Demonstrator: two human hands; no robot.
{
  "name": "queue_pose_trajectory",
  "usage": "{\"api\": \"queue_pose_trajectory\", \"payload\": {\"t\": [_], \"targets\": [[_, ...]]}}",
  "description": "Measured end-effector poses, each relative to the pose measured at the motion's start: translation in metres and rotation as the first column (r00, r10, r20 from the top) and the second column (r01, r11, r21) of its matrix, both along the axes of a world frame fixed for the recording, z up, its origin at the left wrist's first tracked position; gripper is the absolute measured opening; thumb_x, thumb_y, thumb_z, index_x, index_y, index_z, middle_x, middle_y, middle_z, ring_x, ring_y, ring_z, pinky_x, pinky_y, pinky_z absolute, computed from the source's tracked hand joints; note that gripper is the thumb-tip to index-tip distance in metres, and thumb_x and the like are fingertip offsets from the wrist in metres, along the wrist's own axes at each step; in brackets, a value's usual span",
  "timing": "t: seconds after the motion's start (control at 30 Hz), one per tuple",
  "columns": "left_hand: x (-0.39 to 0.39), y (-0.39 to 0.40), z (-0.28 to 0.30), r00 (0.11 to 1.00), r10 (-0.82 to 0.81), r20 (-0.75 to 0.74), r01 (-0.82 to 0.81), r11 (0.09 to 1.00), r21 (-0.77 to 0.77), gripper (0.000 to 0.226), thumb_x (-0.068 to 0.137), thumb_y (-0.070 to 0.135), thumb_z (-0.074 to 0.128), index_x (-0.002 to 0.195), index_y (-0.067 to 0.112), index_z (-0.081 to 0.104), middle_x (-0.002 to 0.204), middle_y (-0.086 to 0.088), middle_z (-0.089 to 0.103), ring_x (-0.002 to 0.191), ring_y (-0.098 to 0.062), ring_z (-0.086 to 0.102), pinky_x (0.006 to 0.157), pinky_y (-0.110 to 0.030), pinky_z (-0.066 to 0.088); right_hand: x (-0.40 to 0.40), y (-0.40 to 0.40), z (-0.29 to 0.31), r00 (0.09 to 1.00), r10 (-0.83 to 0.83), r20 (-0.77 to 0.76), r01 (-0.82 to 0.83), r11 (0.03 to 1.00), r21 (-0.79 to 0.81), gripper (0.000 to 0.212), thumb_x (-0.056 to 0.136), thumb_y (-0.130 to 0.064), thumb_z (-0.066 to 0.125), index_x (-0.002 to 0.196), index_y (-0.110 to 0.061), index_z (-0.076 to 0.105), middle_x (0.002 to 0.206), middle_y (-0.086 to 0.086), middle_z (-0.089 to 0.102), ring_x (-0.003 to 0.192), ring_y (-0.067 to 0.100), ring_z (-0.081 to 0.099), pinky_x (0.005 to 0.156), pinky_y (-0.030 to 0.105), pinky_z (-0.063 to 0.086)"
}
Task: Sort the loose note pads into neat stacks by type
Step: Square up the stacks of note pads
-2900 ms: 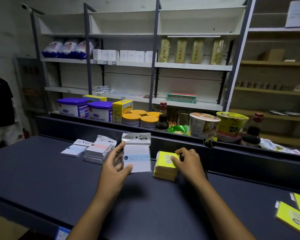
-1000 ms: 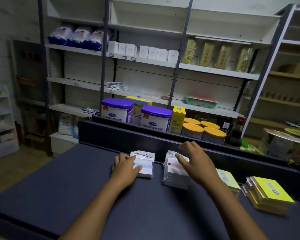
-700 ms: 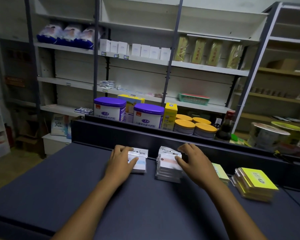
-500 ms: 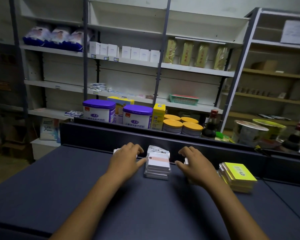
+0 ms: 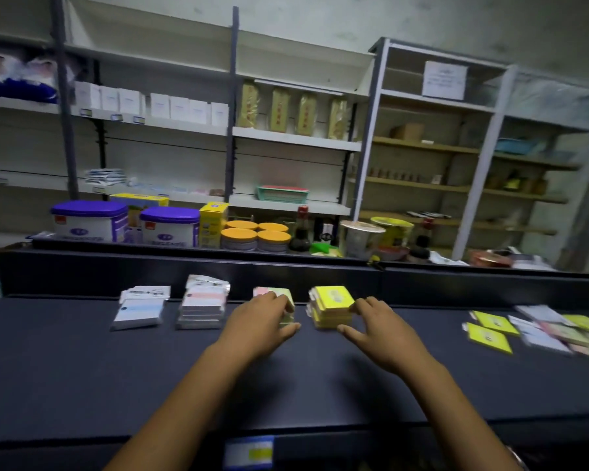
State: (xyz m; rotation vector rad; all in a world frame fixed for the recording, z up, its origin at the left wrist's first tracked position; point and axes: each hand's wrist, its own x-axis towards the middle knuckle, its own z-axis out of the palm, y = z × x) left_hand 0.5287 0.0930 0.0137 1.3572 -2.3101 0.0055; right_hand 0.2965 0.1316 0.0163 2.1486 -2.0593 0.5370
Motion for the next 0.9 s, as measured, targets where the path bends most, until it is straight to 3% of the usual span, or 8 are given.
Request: {"api": "queue_pose_trajectory", "payload": {"t": [0.3,0.5,0.9], "targets": [[-0.134,0.070,-0.004,0.985,-0.169,-0.011,0.169,0.986,-0.007,0.039,0.096,0.052,0.049,0.124,0.026,0.052,0.125,0.004,0.054,0.114,-0.017,0.052,0.089,-0.035,0.049,-0.125,0.108,-0.004,0.983,-0.183,0.027,0.182,0.983,0.024,0.050,0.094,-0.057,0.050,0.131,-0.023,0.049,0.134,-0.004,0.050,0.125,0.018,0.048,0.096,0.036,0.047],[-0.217,0.098,-0.005,0.962,-0.273,-0.022,0.272,0.962,-0.021,0.037,0.097,0.053,0.047,0.124,0.027,0.052,0.123,0.005,0.055,0.113,-0.016,0.052,0.087,-0.033,0.049,-0.197,0.162,-0.006,0.950,-0.310,0.025,0.309,0.950,0.036,0.052,0.094,-0.059,0.048,0.132,-0.024,0.048,0.131,-0.004,0.051,0.122,0.017,0.050,0.096,0.036,0.048],[-0.330,0.061,-0.017,0.940,-0.336,-0.057,0.338,0.941,0.023,0.036,0.096,0.052,0.049,0.123,0.029,0.054,0.123,0.008,0.056,0.113,-0.013,0.054,0.084,-0.031,0.049,-0.295,0.152,-0.014,0.908,-0.418,0.044,0.416,0.908,0.046,0.050,0.094,-0.056,0.050,0.133,-0.023,0.048,0.134,-0.004,0.051,0.123,0.016,0.050,0.098,0.035,0.047]]}}
